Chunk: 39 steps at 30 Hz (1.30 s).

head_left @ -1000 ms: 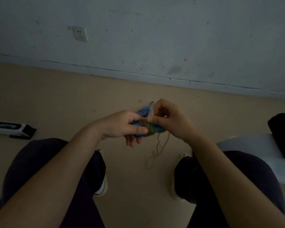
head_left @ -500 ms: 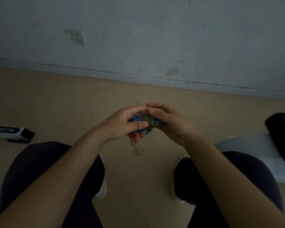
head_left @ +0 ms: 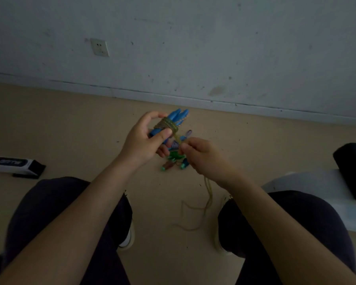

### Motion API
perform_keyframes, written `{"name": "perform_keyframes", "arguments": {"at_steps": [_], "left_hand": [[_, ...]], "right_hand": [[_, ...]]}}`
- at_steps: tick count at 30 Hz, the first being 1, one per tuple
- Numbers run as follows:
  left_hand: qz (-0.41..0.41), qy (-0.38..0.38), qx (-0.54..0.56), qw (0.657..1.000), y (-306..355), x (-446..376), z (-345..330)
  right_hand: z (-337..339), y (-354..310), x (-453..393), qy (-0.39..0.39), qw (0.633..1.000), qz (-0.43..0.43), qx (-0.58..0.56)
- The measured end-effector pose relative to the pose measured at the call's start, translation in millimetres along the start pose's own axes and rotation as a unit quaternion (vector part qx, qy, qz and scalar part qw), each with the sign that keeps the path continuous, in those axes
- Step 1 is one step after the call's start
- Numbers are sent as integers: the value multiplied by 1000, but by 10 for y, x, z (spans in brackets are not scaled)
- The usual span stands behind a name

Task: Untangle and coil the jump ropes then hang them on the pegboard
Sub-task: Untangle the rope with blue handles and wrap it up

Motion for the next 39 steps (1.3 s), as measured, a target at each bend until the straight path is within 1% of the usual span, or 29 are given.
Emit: {"name": "perform_keyframes", "arguments": {"at_steps": [2,4,6,9,11,15,17,19,25,29,31,34,39], "left_hand": [[5,6,-41,999,-64,6,-7],[10,14,-112,994,-113,0,13],[38,2,-162,986,-157,-9,22],[90,-67,-156,981,-255,9,-73],[124,-106,-135,977,-296,55,-161],[155,-208,-117,959,-302,176,-364],[170,-241,-101,950,-268,221,-422],[177,-259,-83,946,-230,242,-433],[194,-250,-20,948,-240,276,-425],[230,-222,29,947,-272,307,-433],[229,-202,22,952,-283,314,-442],[192,-183,-1,964,-267,286,-449],[166,-188,-53,967,-206,246,-435]], "right_hand": [[5,-51,14,9,997,30,66],[14,-103,25,8,995,55,77],[73,-171,21,16,994,80,79],[313,-221,-4,75,985,109,109],[472,-189,-15,105,981,108,119],[507,-170,-27,100,983,122,96],[449,-183,-20,94,981,134,107],[435,-159,-25,102,980,135,107],[361,-68,-72,82,988,107,74],[326,-54,-66,101,988,98,64],[305,-61,-52,111,986,103,70],[266,-72,-33,107,987,100,66],[290,-55,-4,108,992,60,-5]]}}
Point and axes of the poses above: each hand's wrist, its own x-axis away from the middle knuckle, its own z-axis out of the back of the hand, y = z × x, the point moved 7 cm from there along -x, towards the middle knuckle, and after that the axes turned 15 degrees about x, right-handed, at the moved point
